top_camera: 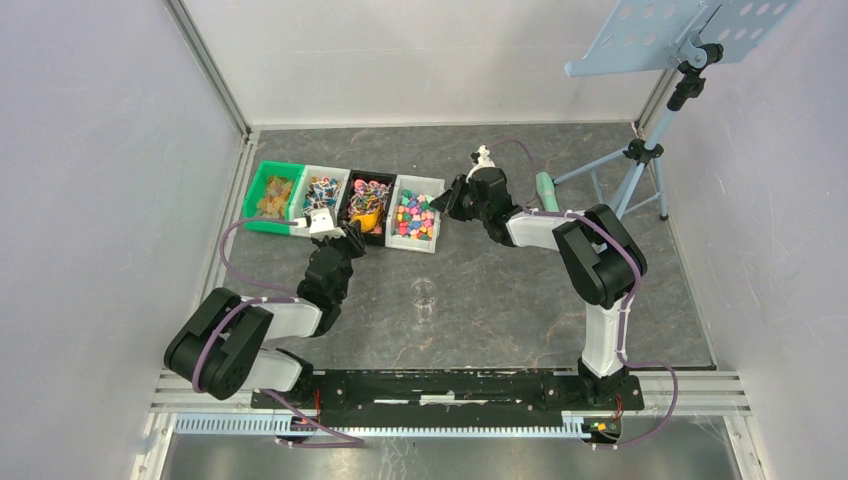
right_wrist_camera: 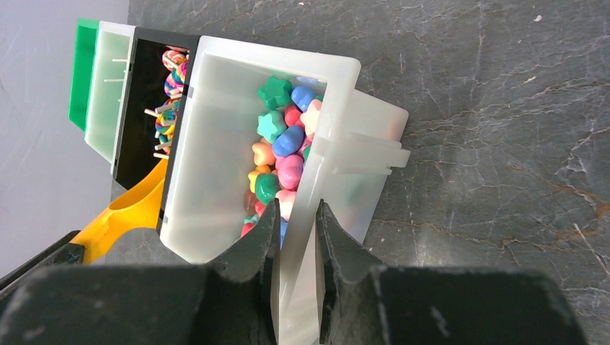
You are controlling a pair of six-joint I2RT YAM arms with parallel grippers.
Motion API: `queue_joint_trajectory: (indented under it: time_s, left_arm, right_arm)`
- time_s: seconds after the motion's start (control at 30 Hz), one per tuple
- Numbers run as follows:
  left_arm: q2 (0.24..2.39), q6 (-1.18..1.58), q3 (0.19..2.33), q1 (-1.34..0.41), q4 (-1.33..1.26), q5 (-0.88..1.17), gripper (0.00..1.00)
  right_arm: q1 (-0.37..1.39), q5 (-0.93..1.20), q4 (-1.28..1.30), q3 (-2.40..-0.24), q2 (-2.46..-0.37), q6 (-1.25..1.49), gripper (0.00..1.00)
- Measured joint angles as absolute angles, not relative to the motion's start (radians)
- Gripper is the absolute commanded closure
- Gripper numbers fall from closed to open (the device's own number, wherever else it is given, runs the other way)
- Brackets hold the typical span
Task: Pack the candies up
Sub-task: Scoop the fake candies from the storage box.
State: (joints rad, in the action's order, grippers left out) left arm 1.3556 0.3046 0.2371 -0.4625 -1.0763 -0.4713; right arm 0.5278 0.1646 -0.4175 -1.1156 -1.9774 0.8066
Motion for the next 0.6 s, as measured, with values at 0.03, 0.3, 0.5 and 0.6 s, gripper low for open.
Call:
queue_joint_trajectory:
  time_s: [0.03,0.3,0.5,0.6]
  left_arm:
    - [1.353,0.302,0.236,-0.463,-1.076,-0.472,0.98]
    - [1.315,0.289,0.228,-0.467,-1.055,-0.49,0.98]
    - [1.298,0.284,0.227,-0.467,-1.042,-0.495,0.98]
    - [1.291,0.284,0.224,-0.467,-1.038,-0.494,0.98]
  right_arm:
    - [0.528,0.165,-0.418,-1.116,-1.977,0.807,1.0]
    - [0.522,0.171,-0.418,-1.115,-1.977,0.807,1.0]
    - [0.521,0.181,-0.418,-1.115,-1.977,0.807,1.0]
    - [0.519,0.181,-0.417,-1.115,-1.977,0.807,1.0]
